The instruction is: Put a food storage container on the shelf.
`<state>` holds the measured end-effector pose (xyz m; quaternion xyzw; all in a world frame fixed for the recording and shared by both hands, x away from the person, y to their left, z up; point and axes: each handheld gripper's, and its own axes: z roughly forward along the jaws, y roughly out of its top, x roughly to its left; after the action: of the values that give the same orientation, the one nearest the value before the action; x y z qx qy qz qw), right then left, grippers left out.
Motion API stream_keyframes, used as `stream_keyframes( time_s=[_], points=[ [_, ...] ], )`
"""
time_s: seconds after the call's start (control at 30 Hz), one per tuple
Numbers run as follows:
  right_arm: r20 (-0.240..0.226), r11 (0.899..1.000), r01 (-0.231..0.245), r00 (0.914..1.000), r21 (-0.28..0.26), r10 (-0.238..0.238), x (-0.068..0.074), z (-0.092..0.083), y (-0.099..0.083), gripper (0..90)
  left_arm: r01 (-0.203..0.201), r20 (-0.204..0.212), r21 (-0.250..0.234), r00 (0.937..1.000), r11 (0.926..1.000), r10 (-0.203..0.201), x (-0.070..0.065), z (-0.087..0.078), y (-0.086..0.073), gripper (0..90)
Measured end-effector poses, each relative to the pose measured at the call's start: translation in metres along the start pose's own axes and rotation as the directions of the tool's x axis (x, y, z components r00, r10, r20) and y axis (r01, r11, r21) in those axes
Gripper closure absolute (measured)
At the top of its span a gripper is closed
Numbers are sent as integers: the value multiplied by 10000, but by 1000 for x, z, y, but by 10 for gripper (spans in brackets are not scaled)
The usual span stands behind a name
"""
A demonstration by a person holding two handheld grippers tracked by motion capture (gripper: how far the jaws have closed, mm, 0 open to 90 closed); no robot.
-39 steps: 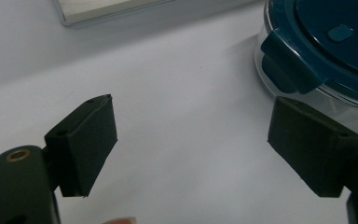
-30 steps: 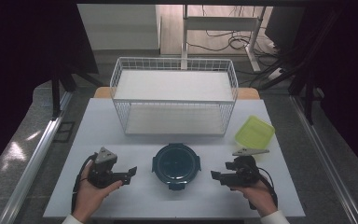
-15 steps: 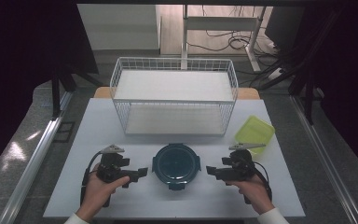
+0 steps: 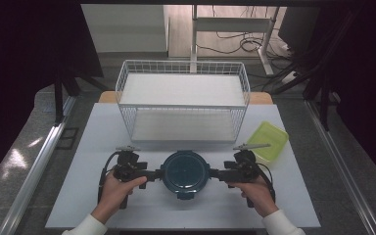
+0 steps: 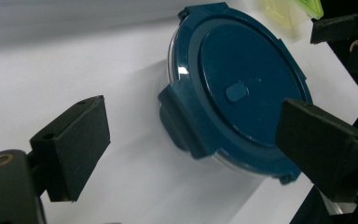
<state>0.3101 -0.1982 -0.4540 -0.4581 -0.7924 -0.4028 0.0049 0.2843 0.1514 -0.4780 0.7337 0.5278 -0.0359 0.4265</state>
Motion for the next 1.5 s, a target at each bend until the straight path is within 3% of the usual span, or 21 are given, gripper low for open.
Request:
stream_keyframes(
  time_s=[0.27,0.53,0.8,1.03,1.27,1.43,1.5],
  points=[
    [-212,9998,-157,9996,110,159,0,8,3,171,255,457,288,9986,9993,-268,3,12,4,96],
    [-529,9971,-586,9967,492,612,0,27,4,146,590,852,502,9944,9970,-631,9,23,5,97],
    [-708,9911,-1051,9913,813,1109,-4,41,2,124,886,1318,654,9866,9939,-966,15,31,3,96],
    [-1010,9821,-1566,9807,1049,1672,-7,50,0,118,897,1458,852,9841,9923,-1015,16,39,1,96],
    [-976,9801,-1559,9809,1226,1683,-6,58,-1,113,1041,1540,924,9811,9903,-1175,16,43,-1,100],
    [-1351,9717,-1915,9683,1386,2101,-7,64,-2,116,1205,1653,989,9769,9878,-1357,17,46,-2,120],
    [-1460,9687,-2032,9637,1424,2236,-8,65,-3,122,1362,1830,1006,9712,9856,-1528,19,47,-3,142]
  ],
)
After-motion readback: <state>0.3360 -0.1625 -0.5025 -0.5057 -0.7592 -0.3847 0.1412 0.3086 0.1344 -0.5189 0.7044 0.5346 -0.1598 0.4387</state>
